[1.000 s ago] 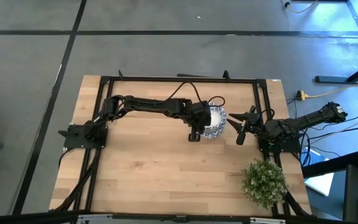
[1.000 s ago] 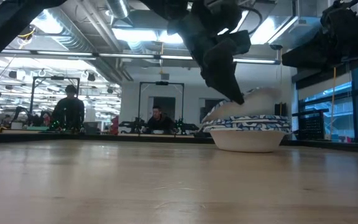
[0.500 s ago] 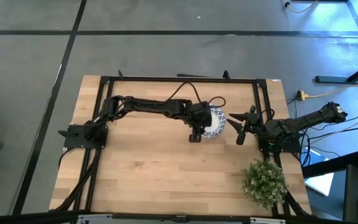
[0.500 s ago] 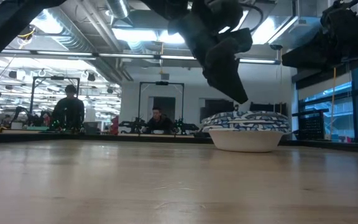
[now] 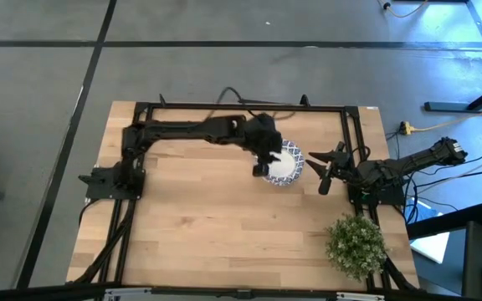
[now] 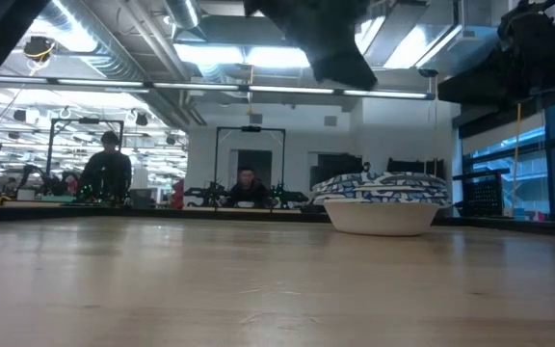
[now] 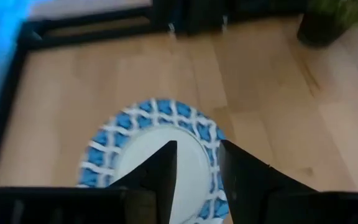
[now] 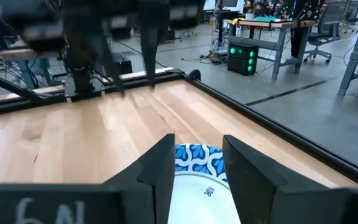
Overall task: Nest bowls inside each other
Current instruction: Return to Home Position
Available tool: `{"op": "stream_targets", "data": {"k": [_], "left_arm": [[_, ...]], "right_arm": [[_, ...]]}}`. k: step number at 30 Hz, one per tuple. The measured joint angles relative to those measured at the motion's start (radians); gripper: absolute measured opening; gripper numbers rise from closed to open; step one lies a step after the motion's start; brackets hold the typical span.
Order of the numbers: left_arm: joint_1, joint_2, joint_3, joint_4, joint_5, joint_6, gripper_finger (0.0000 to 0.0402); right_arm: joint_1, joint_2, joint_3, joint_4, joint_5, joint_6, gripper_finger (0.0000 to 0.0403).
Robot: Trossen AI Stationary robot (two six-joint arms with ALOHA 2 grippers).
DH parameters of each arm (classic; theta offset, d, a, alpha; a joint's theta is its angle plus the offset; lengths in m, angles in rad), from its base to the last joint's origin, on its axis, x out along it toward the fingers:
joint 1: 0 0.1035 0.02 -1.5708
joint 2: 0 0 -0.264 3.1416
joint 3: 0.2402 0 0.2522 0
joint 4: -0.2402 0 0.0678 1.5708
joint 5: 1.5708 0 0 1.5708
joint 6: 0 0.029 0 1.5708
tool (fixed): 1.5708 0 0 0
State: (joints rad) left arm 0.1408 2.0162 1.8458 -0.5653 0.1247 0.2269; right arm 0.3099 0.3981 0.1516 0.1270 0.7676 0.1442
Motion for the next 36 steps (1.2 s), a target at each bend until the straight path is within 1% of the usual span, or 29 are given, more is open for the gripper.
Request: {"op": "stream_targets", "data": {"k": [2,7,11,14,18,23,25,28,30,31,34,36], "left_arm": [[0.016,-0.043,0.0,-0.009,0.01,0.008,0.0113],[0.065,-0.154,-0.011,-0.027,0.102,0.004,0.0115],[0.093,-0.267,-0.101,-0.01,0.168,0.003,0.0113],[0.117,-0.364,-0.212,0.034,0.18,-0.019,0.0113],[0.168,-0.512,-0.427,0.167,0.17,-0.077,0.0115],[0.215,-0.721,-0.72,0.357,0.15,-0.122,0.0113],[0.236,-0.797,-0.816,0.407,0.124,-0.131,0.0112],[0.273,-0.896,-0.94,0.472,0.12,-0.146,0.0114],[0.302,-0.953,-1.006,0.508,0.116,-0.147,0.0114],[0.318,-0.978,-1.034,0.512,0.099,-0.146,0.0113],[0.366,-1.049,-1.111,0.509,-0.006,-0.145,0.0112],[0.397,-1.095,-1.158,0.509,-0.045,-0.137,0.0111]], "right_arm": [[0.0,-0.009,0.0,0.001,0.0,-0.015,0.0136],[0.0,-0.038,0.0,0.007,0.0,-0.053,0.0136],[-0.007,-0.057,0.0,0.047,-0.001,-0.11,0.0136],[-0.042,-0.065,0.0,0.082,0.0,-0.148,0.0136],[-0.114,-0.069,0.0,0.089,-0.01,-0.155,0.0136],[-0.243,-0.069,0.0,0.092,-0.118,-0.157,0.0136],[-0.307,-0.068,0.0,0.1,-0.151,-0.157,0.0136],[-0.408,-0.056,0.0,0.149,-0.164,-0.161,0.0136],[-0.476,-0.039,0.0,0.195,-0.206,-0.197,0.0136],[-0.51,-0.028,0.0,0.214,-0.238,-0.204,0.0136],[-0.613,0.015,0.0,0.248,-0.35,-0.206,0.0136],[-0.684,0.051,0.0,0.249,-0.394,-0.208,0.0136]]}}
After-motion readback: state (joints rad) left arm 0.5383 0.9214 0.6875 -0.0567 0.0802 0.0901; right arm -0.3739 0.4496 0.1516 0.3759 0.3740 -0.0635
